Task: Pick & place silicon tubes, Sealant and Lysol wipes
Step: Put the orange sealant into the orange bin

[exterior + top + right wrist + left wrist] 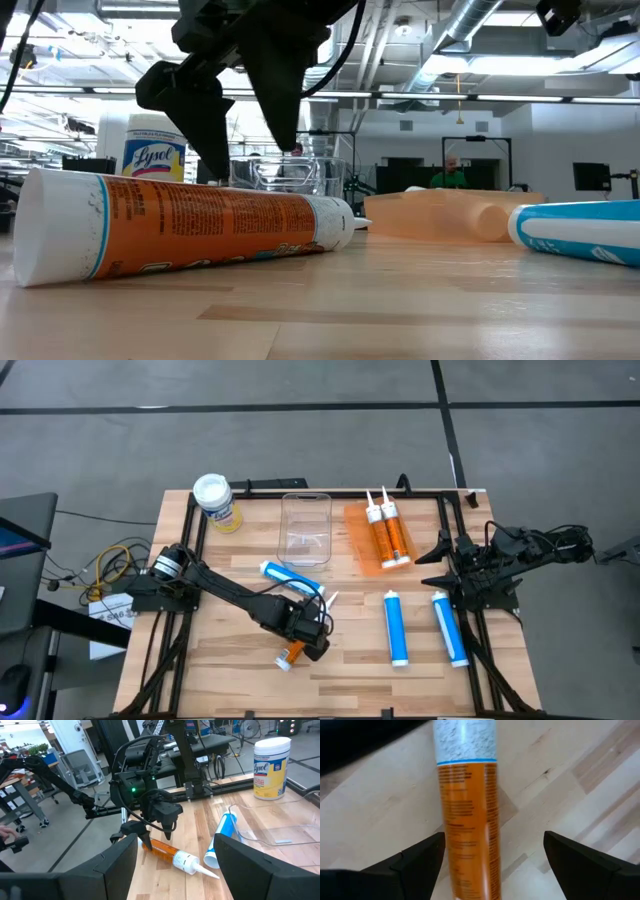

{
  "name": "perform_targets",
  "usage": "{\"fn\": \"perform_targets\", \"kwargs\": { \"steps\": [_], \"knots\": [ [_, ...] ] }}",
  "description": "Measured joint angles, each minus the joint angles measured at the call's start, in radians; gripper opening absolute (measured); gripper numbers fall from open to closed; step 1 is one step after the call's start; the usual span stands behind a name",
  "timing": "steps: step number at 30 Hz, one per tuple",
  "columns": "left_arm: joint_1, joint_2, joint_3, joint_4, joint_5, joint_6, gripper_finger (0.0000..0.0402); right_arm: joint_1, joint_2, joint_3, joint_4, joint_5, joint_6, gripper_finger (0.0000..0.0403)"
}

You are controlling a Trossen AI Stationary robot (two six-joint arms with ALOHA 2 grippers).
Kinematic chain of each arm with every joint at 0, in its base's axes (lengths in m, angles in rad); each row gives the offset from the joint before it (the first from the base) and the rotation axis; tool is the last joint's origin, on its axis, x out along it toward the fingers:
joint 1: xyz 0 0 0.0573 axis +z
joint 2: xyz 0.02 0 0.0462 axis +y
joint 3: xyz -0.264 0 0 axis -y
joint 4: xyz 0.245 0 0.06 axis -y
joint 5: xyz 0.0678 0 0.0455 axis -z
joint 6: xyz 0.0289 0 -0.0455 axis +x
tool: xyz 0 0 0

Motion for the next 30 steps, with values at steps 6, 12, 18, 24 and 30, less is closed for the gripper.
{"fn": "perform_targets", "kwargs": {
  "steps": [6,12,18,24,30],
  "knots": [
    [0.0,0.0,0.0,0.021,0.015,0.018,0.033,0.0,0.0,0.0,0.0,0.0,0.0,0.0255],
    [0.0,0.005,0.0,0.019,0.013,0.019,0.033,0.0,0.0,0.0,0.0,0.0,0.0,0.0255],
    [0.01,0.035,0.001,0.023,-0.001,0.02,0.033,0.0,0.0,0.0,0.0,0.0,0.0,0.0255],
    [0.014,0.095,0.001,0.037,0.008,0.023,0.033,0.0,0.0,0.0,0.0,0.0,0.0,0.0255],
    [0.013,0.171,0.006,0.041,0.057,0.022,0.033,0.0,0.0,0.0,0.0,0.0,0.0,0.0255]
  ]
}}
